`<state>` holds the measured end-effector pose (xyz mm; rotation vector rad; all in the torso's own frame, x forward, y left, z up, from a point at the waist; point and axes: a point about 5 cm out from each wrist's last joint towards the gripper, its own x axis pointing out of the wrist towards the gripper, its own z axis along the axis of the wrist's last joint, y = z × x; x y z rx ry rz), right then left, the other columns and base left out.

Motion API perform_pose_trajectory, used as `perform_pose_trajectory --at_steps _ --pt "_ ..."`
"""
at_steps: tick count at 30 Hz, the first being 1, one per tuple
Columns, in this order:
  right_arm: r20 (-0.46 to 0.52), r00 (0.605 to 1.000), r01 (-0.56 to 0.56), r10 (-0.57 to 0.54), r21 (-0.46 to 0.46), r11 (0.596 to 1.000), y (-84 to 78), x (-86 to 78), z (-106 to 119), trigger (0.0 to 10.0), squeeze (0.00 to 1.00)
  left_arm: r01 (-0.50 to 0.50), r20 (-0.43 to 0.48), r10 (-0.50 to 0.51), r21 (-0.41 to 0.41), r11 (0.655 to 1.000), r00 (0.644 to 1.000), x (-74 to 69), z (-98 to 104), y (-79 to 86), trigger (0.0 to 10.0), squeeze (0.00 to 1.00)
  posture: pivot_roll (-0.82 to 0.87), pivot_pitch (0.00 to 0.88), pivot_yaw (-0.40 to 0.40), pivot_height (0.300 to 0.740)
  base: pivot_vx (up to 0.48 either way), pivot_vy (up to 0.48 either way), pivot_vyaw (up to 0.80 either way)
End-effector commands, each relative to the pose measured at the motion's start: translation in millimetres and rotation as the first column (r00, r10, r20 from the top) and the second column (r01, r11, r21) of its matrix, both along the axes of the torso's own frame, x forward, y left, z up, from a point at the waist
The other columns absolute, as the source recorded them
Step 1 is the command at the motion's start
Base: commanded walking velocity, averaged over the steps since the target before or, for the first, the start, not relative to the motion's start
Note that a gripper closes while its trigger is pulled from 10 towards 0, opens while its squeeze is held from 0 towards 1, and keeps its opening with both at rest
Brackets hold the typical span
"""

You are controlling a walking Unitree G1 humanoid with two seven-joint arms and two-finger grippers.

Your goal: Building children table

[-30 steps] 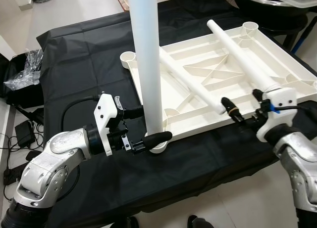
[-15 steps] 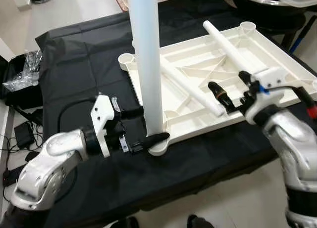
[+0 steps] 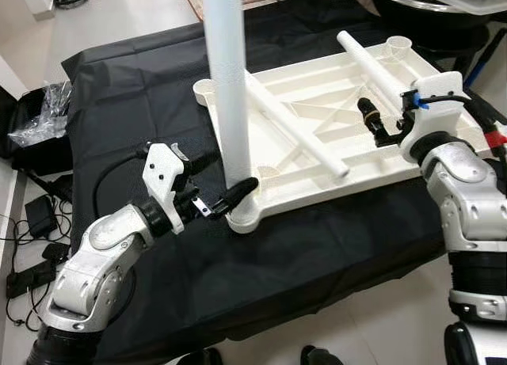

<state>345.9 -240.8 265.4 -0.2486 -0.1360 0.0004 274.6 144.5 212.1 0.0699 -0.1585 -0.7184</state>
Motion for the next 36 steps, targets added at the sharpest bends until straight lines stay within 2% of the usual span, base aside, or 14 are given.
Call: perform_pose_trajectory --at_steps 1,4,5,9,13,19,21,24,28,29,30,31,32,36 --pt "0.0 1.0 0.027 -0.027 -0.001 1.0 -6.3 0.3 -1 10.0 0.0 -0.046 -0.029 0.046 0.02 0.999 0.999 0.0 -8 10.7 10.0 0.0 -0.02 0.207 0.007 0.74 0.0 0.0 0.0" --pt "-0.002 0.999 0.037 -0.037 -0.003 0.999 -10.0 0.9 -1 10.0 0.0 -0.012 -0.031 0.013 0.024 1.0 0.999 -3.4 -9 9.5 10.0 0.0 -0.02 0.207 0.008 0.74 0.0 0.0 0.0" --pt "-0.009 0.998 0.066 -0.066 -0.01 0.998 -20.3 -0.4 -3 10.0 0.0 0.084 -0.042 -0.083 0.026 0.996 0.996 -13.2 -9 5.4 10.0 0.0 -0.02 0.209 0.01 0.74 0.0 0.0 0.0" --pt "-0.012 0.997 0.077 -0.077 -0.014 0.997 -24.0 -0.9 -4 10.0 0.0 0.114 -0.044 -0.112 0.024 0.993 0.993 -16.4 -9 3.8 10.0 0.0 -0.02 0.209 0.01 0.74 0.0 0.0 0.0" --pt "-0.044 0.987 0.154 -0.157 -0.061 0.986 -44.5 -4.7 -9 10.0 0.0 0.23 -0.059 -0.229 0.011 0.973 0.972 -27.8 -8 -3.8 10.0 0.0 -0.02 0.21 0.014 0.74 0.0 0.0 0.0" --pt "-0.107 0.981 0.161 -0.164 -0.039 0.986 -50.6 -1.6 -16 10.0 0.0 0.283 -0.068 -0.282 0.003 0.959 0.957 -33.2 -7 -7.0 10.0 0.0 -0.02 0.209 0.015 0.74 0.0 0.0 0.0" --pt "-0.178 0.975 0.141 -0.136 0.013 0.99 -47.8 3.8 -26 10.0 0.0 0.298 -0.07 -0.297 0.004 0.955 0.952 -35.9 -6 -7.2 10.0 0.0 -0.01 0.212 0.012 0.74 0.0 0.0 0.0" --pt "-0.188 0.973 0.138 -0.132 0.018 0.99 -47.0 4.5 -28 10.0 0.0 0.299 -0.07 -0.298 0.004 0.954 0.952 -36.3 -6 -7.1 10.0 0.0 -0.01 0.212 0.012 0.74 0.0 0.0 0.0" --pt "-0.254 0.961 0.14 -0.111 0.099 0.985 -45.6 6.1 -36 10.0 0.0 0.3 -0.072 -0.299 0.007 0.954 0.952 -38.8 -6 -6.7 10.0 0.0 -0.01 0.216 0.008 0.74 0.0 0.0 0.0" --pt "-0.281 0.955 0.144 -0.098 0.145 0.979 -45.4 6.3 -39 8.0 0.0 0.3 -0.073 -0.299 0.006 0.954 0.951 -39.7 -5 -6.6 10.0 0.0 -0.01 0.216 0.008 0.74 0.0 0.0 0.0" --pt "-0.281 0.955 0.144 -0.098 0.145 0.979 -45.4 6.3 -39 8.0 0.0 0.3 -0.073 -0.299 0.006 0.954 0.951 -39.7 -5 -6.6 10.0 0.0 -0.01 0.216 0.008 0.74 0.0 0.0 0.0" --pt "-0.299 0.949 0.152 -0.094 0.176 0.973 -46.1 6.2 -41 1.1 0.0 0.3 -0.072 -0.299 0.006 0.954 0.952 -40.3 -5 -6.6 10.0 0.0 0.0 0.22 0.005 0.74 0.0 0.0 0.0" --pt "-0.317 0.944 0.159 -0.09 0.197 0.967 -47.1 6.2 -42 0.0 0.0 0.3 -0.073 -0.299 0.006 0.954 0.951 -41.0 -5 -6.7 10.0 0.0 -0.01 0.221 0.006 0.74 0.0 0.0 0.0" --pt "-0.346 0.933 0.191 -0.099 0.242 0.951 -53.9 6.3 -41 0.0 0.0 0.303 -0.077 -0.302 0.005 0.953 0.95 -42.2 -5 -7.7 10.0 0.0 -0.01 0.221 0.003 0.74 0.0 0.0 0.0"
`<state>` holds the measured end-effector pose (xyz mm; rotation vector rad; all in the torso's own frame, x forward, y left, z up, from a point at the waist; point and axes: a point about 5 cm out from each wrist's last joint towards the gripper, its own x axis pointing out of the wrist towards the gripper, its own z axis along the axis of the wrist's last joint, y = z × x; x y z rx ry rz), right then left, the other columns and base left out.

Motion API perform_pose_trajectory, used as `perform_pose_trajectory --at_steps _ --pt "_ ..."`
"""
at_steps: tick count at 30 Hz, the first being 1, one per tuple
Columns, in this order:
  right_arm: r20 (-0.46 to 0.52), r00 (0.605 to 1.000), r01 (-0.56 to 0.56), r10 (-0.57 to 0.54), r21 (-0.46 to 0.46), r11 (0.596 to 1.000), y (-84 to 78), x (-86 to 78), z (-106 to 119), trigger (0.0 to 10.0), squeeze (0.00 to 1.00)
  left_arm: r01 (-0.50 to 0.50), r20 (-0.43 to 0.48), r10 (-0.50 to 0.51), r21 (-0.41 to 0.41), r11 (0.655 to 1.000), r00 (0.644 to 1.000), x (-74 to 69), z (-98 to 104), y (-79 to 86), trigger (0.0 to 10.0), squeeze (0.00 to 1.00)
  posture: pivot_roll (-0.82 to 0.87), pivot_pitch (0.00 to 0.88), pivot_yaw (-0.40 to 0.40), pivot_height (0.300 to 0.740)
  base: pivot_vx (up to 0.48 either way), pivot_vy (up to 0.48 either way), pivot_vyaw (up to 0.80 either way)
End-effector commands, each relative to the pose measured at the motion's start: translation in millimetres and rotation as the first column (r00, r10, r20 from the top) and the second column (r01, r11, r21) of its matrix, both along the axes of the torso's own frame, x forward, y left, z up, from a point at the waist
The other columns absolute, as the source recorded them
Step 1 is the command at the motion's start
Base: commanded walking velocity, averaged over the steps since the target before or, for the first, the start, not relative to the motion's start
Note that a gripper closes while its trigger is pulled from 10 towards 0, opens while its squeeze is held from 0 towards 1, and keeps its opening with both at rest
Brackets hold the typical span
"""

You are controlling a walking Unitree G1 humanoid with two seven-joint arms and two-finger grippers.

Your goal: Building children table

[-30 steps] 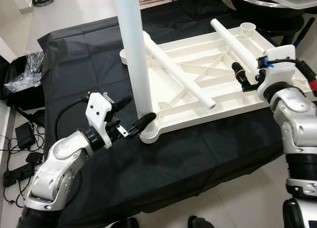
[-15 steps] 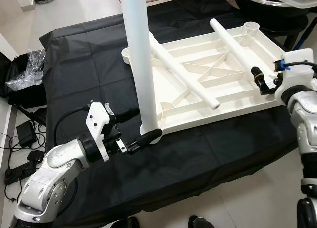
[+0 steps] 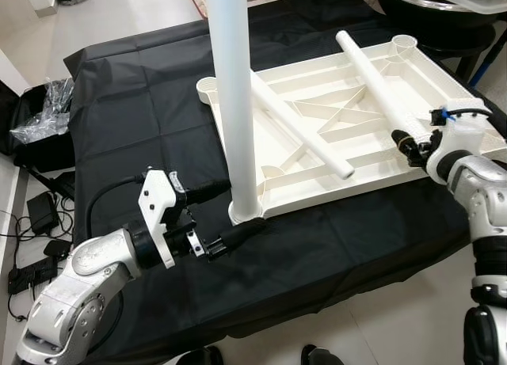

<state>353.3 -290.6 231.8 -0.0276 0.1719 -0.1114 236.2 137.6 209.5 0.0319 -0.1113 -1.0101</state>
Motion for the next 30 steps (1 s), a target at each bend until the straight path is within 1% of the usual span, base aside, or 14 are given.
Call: perform_pose_trajectory --at_steps 1,6,8,10,12,15,17,19,20,21,27,28,29,30 --pt "-0.044 0.999 0.019 -0.017 0.048 0.999 -4.1 -1.1 -7 0.0 0.0 0.017 -0.015 -0.017 0.012 1.0 1.0 -3.8 -2 -0.8 10.0 0.0 -0.01 0.221 0.003 0.74 0.0 0.0 0.0" --pt "-0.054 0.998 0.029 -0.025 0.068 0.997 -5.8 -1.3 -6 0.0 0.0 0.019 -0.016 -0.018 0.012 1.0 1.0 -3.7 -3 -1.5 10.0 0.0 -0.01 0.221 0.003 0.74 0.0 0.0 0.0" --pt "-0.016 1.0 0.027 -0.025 0.098 0.995 -4.8 -0.5 1 0.0 0.0 0.018 -0.015 -0.018 0.011 1.0 1.0 -2.9 -2 -2.1 10.0 0.0 -0.01 0.219 0.004 0.74 0.0 0.0 0.0" --pt "0.055 0.998 0.004 -0.009 0.103 0.995 -2.4 0.7 10 0.0 0.0 0.011 -0.007 -0.011 0.004 1.0 1.0 -1.6 0 -2.3 10.0 0.0 -0.02 0.216 0.003 0.74 0.0 0.0 0.0" --pt "0.069 0.998 -0.002 -0.005 0.102 0.995 -1.9 0.9 12 0.0 0.0 0.008 -0.005 -0.008 0.002 1.0 1.0 -1.3 0 -2.3 10.0 0.0 -0.02 0.216 0.003 0.74 0.0 0.0 0.0" --pt "0.29 0.957 -0.072 0.028 0.143 0.987 5.2 -0.5 41 0.0 0.0 -0.056 0.022 0.057 -0.038 0.998 0.998 7.0 9 4.7 10.0 0.0 -0.02 0.212 0.005 0.74 0.0 0.0 0.0" --pt "0.359 0.932 -0.108 0.047 0.153 0.982 8.2 -2.8 49 0.0 0.0 -0.082 0.03 0.084 -0.054 0.995 0.996 10.4 12 8.3 10.0 0.0 -0.02 0.208 0.006 0.74 0.0 0.0 0.0" --pt "0.422 0.9 -0.197 0.108 0.172 0.965 17.2 -7.4 55 0.0 0.0 -0.117 0.036 0.12 -0.088 0.989 0.992 14.7 16 14.4 10.0 0.0 -0.02 0.204 0.008 0.74 0.0 0.0 0.0" --pt "0.422 0.9 -0.197 0.108 0.172 0.965 17.2 -7.4 55 0.0 0.0 -0.117 0.036 0.12 -0.088 0.989 0.992 14.7 16 14.4 10.0 0.0 -0.02 0.204 0.008 0.74 0.0 0.0 0.0" --pt "0.457 0.877 -0.248 0.147 0.169 0.954 23.6 -11.5 57 0.0 0.0 -0.137 0.041 0.142 -0.107 0.985 0.989 17.1 19 19.1 10.0 0.0 -0.02 0.203 0.01 0.74 0.0 0.0 0.0" --pt "0.479 0.862 -0.269 0.164 0.16 0.95 26.2 -16.0 57 0.0 0.0 -0.159 0.043 0.165 -0.117 0.98 0.985 19.3 21 25.7 10.0 0.0 -0.02 0.201 0.012 0.74 0.0 0.0 0.0" --pt "0.464 0.873 -0.246 0.149 0.156 0.957 23.7 -16.0 54 0.0 0.0 -0.164 0.042 0.17 -0.122 0.979 0.984 19.6 21 27.1 10.0 0.0 -0.03 0.199 0.013 0.74 0.0 0.0 0.0" --pt "0.42 0.898 -0.206 0.128 0.146 0.968 19.6 -15.1 46 0.0 0.0 -0.167 0.043 0.173 -0.123 0.978 0.984 19.8 21 27.8 10.0 0.0 -0.03 0.197 0.012 0.74 0.0 0.0 0.0" --pt "0.42 0.898 -0.206 0.128 0.146 0.968 19.6 -15.1 46 0.0 0.0 -0.167 0.043 0.173 -0.123 0.978 0.984 19.8 21 27.8 10.0 0.0 -0.03 0.197 0.012 0.74 0.0 0.0 0.0"
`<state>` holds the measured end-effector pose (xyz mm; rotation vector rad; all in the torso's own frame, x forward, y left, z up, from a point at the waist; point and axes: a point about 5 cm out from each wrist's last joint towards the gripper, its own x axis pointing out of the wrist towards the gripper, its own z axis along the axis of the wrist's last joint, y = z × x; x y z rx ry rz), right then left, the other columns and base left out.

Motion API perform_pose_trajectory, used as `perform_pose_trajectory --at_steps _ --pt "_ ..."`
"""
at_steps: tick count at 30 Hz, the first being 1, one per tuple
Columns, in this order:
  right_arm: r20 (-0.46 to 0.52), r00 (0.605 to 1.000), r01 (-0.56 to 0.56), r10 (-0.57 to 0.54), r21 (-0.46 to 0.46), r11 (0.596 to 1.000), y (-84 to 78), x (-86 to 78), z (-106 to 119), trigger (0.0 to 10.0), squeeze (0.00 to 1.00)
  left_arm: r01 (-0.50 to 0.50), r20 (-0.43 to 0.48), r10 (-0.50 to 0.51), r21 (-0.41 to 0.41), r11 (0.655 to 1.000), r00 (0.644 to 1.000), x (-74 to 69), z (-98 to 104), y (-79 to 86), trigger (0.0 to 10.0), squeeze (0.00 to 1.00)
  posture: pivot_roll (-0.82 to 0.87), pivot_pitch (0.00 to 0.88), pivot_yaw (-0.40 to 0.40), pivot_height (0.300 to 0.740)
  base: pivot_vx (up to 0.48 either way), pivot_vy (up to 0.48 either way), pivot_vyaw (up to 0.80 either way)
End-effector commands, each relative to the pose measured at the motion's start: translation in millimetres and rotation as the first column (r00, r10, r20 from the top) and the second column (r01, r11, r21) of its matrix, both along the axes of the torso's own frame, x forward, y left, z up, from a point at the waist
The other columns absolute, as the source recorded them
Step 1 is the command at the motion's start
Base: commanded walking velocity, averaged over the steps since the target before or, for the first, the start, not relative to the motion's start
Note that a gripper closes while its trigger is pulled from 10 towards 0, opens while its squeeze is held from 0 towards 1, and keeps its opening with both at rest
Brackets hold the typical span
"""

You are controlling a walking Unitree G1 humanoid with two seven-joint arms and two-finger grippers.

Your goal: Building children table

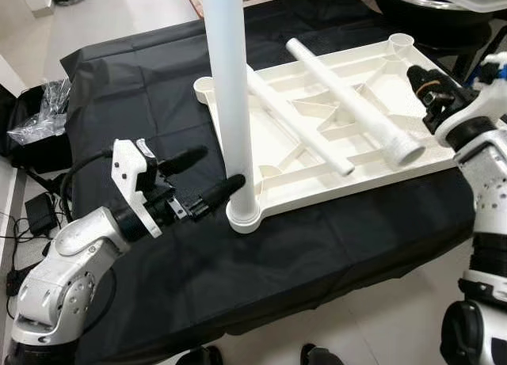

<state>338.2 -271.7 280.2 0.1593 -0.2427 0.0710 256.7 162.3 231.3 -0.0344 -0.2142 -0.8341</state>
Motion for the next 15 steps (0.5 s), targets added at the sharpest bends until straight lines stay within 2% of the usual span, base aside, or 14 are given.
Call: perform_pose_trajectory --at_steps 1,2,3,4,5,8,9,11,13,15 --pt "-0.046 0.998 0.032 -0.034 -0.039 0.999 -2.4 0.3 -10 0.0 0.0 -0.005 -0.001 0.005 -0.006 1.0 1.0 -0.8 0 3.3 10.0 0.0 -0.03 0.197 0.012 0.74 0.0 0.0 0.0" --pt "-0.106 0.991 0.064 -0.075 -0.103 0.993 -5.2 0.9 -20 2.3 0.0 -0.005 0.001 0.005 -0.011 1.0 1.0 -1.1 1 3.2 10.0 0.0 -0.02 0.197 0.012 0.74 0.0 0.0 0.0" --pt "-0.106 0.991 0.064 -0.075 -0.103 0.993 -5.2 0.9 -20 2.3 0.0 -0.005 0.001 0.005 -0.011 1.0 1.0 -1.1 1 3.2 10.0 0.0 -0.02 0.197 0.012 0.74 0.0 0.0 0.0" --pt "-0.152 0.981 0.093 -0.117 -0.152 0.984 -7.8 1.5 -28 10.0 0.0 -0.005 0.001 0.005 -0.013 1.0 1.0 -1.3 1 3.1 10.0 0.0 -0.02 0.195 0.012 0.74 0.0 0.0 0.0" --pt "-0.186 0.973 0.106 -0.14 -0.179 0.978 -9.2 2.0 -34 10.0 0.0 -0.005 0.0 0.005 -0.013 1.0 1.0 -1.2 1 2.9 10.0 0.0 -0.02 0.194 0.012 0.74 0.0 0.0 0.0" --pt "-0.199 0.973 0.078 -0.114 -0.18 0.981 -4.7 4.8 -38 10.0 0.0 -0.005 -0.002 0.005 -0.013 1.0 1.0 -1.0 0 1.5 10.0 0.0 -0.02 0.194 0.011 0.74 0.0 0.0 0.0" --pt "-0.186 0.981 0.027 -0.058 -0.165 0.986 4.3 9.7 -34 10.0 1.0 -0.004 -0.005 0.004 -0.014 1.0 1.0 -0.9 -1 -0.3 10.0 0.0 -0.01 0.194 0.007 0.74 0.0 0.0 0.0" --pt "-0.134 0.99 -0.07 0.051 -0.143 0.987 21.2 17.5 -19 10.0 1.0 -0.009 -0.009 0.009 -0.017 1.0 1.0 -0.8 -3 -2.6 10.0 0.0 -0.01 0.195 0.005 0.74 0.0 0.0 0.0" --pt "-0.108 0.99 -0.104 0.09 -0.138 0.985 27.1 19.9 -12 10.0 1.0 -0.014 -0.012 0.013 -0.017 1.0 1.0 -0.9 -3 -3.1 10.0 0.0 -0.01 0.195 0.005 0.74 0.0 0.0 0.0" --pt "-0.135 0.983 -0.145 0.122 -0.172 0.974 41.1 34.9 2 10.0 1.0 -0.022 -0.028 0.021 -0.022 1.0 0.999 -1.6 -8 -6.2 10.0 0.0 -0.01 0.196 -0.001 0.74 0.0 0.0 0.0"
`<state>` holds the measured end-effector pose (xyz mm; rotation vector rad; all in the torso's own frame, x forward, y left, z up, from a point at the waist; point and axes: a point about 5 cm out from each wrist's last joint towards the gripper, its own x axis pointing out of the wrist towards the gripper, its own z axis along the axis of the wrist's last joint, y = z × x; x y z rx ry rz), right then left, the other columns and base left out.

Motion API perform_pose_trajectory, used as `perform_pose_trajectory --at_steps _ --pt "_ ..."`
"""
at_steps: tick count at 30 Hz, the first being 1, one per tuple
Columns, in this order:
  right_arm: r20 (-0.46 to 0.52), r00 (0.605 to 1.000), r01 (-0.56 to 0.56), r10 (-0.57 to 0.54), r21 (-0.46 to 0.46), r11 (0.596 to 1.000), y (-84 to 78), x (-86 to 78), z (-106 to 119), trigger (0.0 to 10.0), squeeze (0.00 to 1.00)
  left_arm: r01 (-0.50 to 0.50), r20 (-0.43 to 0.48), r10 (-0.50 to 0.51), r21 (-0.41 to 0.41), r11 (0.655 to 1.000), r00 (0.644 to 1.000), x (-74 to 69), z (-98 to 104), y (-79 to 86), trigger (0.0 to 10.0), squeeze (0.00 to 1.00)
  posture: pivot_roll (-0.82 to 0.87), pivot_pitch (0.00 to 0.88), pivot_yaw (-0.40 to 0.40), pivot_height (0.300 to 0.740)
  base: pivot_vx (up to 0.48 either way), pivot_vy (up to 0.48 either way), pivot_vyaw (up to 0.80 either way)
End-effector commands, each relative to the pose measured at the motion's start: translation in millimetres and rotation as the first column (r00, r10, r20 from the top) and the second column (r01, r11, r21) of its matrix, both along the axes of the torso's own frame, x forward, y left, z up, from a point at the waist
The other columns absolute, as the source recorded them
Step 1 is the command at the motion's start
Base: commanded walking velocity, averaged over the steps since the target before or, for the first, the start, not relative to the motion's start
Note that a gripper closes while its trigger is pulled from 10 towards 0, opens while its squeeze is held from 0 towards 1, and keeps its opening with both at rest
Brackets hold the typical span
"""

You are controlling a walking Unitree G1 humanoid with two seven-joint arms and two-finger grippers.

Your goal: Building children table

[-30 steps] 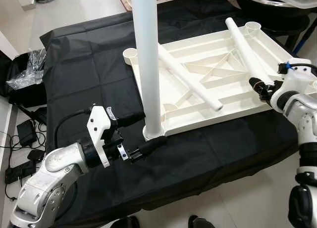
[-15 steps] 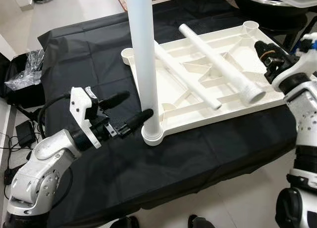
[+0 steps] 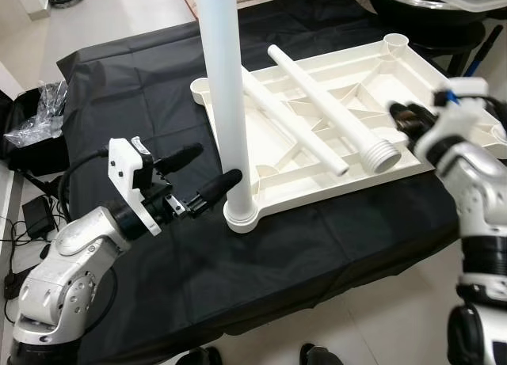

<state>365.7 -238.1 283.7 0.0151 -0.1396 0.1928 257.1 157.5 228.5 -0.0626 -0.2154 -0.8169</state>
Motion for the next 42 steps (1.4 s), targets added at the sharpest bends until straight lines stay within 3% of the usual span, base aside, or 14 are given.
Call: perform_pose_trajectory --at_steps 1,6,9,14,18,19,20,21,27,38,39,40,42 --pt "-0.038 0.999 -0.023 0.022 -0.022 1.0 7.5 7.5 -1 10.0 1.0 -0.007 -0.017 0.008 0.004 1.0 1.0 -2.1 -5 -1.5 10.0 0.0 -0.01 0.196 -0.001 0.74 0.0 0.0 0.0" --pt "-0.156 0.986 0.038 -0.052 -0.087 0.995 19.1 29.8 -8 10.0 1.0 0.012 -0.035 -0.012 0.005 1.0 0.999 -6.9 -10 -8.4 10.0 0.0 -0.01 0.196 -0.013 0.74 0.0 0.0 0.0" --pt "-0.215 0.975 0.041 -0.052 -0.057 0.998 28.8 40.1 -11 10.0 1.0 0.072 -0.05 -0.069 0.061 0.996 0.996 -17.0 -15 -12.3 10.0 0.0 0.0 0.198 -0.016 0.74 0.0 0.0 0.0" --pt "-0.238 0.971 0.006 -0.019 -0.055 0.998 35.8 45.6 -1 10.0 1.0 0.199 -0.067 -0.192 0.134 0.971 0.979 -36.8 -16 -17.6 10.0 0.0 0.01 0.203 -0.02 0.74 0.0 0.0 0.0" --pt "-0.256 0.967 -0.004 -0.013 -0.067 0.998 35.9 46.0 2 10.0 1.0 0.226 -0.075 -0.217 0.153 0.962 0.973 -42.1 -16 -18.2 10.0 0.0 0.01 0.205 -0.022 0.74 0.0 0.0 0.0" --pt "-0.281 0.96 -0.016 -0.012 -0.096 0.995 35.0 46.6 4 10.0 0.65 0.239 -0.083 -0.228 0.172 0.956 0.97 -45.8 -16 -18.0 10.0 0.0 0.0 0.208 -0.025 0.74 0.0 0.0 0.0" --pt "-0.304 0.952 -0.014 -0.023 -0.119 0.993 32.7 46.8 5 10.0 0.65 0.245 -0.087 -0.233 0.185 0.952 0.969 -48.2 -17 -17.6 10.0 0.0 0.0 0.208 -0.025 0.74 0.0 0.0 0.0" --pt "-0.328 0.944 -0.021 -0.029 -0.147 0.989 30.4 47.1 5 10.0 0.0 0.246 -0.086 -0.234 0.191 0.95 0.968 -49.6 -17 -17.1 10.0 0.0 0.0 0.208 -0.027 0.74 0.0 0.0 0.0" --pt "-0.385 0.92 -0.017 -0.069 -0.216 0.976 19.6 47.0 -3 10.0 0.0 0.248 -0.063 -0.241 0.191 0.95 0.969 -51.7 -11 -19.1 10.0 0.0 -0.01 0.207 -0.028 0.74 0.0 0.0 0.0" --pt "-0.484 0.874 -0.059 -0.039 -0.185 0.981 20.1 43.7 -32 10.0 0.0 0.301 -0.023 -0.302 0.176 0.937 0.953 -55.1 -2 -39.1 10.0 0.0 -0.01 0.206 -0.026 0.74 0.0 0.0 0.0" --pt "-0.489 0.872 -0.059 -0.036 -0.179 0.982 20.5 43.5 -34 2.9 0.0 0.302 -0.023 -0.303 0.174 0.937 0.953 -55.2 -2 -39.8 10.0 0.0 -0.01 0.205 -0.025 0.74 0.0 0.0 0.0" --pt "-0.499 0.866 -0.064 -0.029 -0.169 0.984 20.9 43.1 -37 0.0 0.0 0.307 -0.022 -0.308 0.168 0.937 0.951 -55.7 -2 -40.6 10.0 0.0 -0.01 0.206 -0.025 0.74 0.0 0.0 0.0" --pt "-0.507 0.861 -0.069 -0.024 -0.163 0.984 21.5 42.8 -40 0.0 0.0 0.312 -0.022 -0.313 0.164 0.936 0.95 -56.1 -1 -41.0 10.0 0.0 -0.01 0.205 -0.026 0.74 0.0 0.0 0.0"
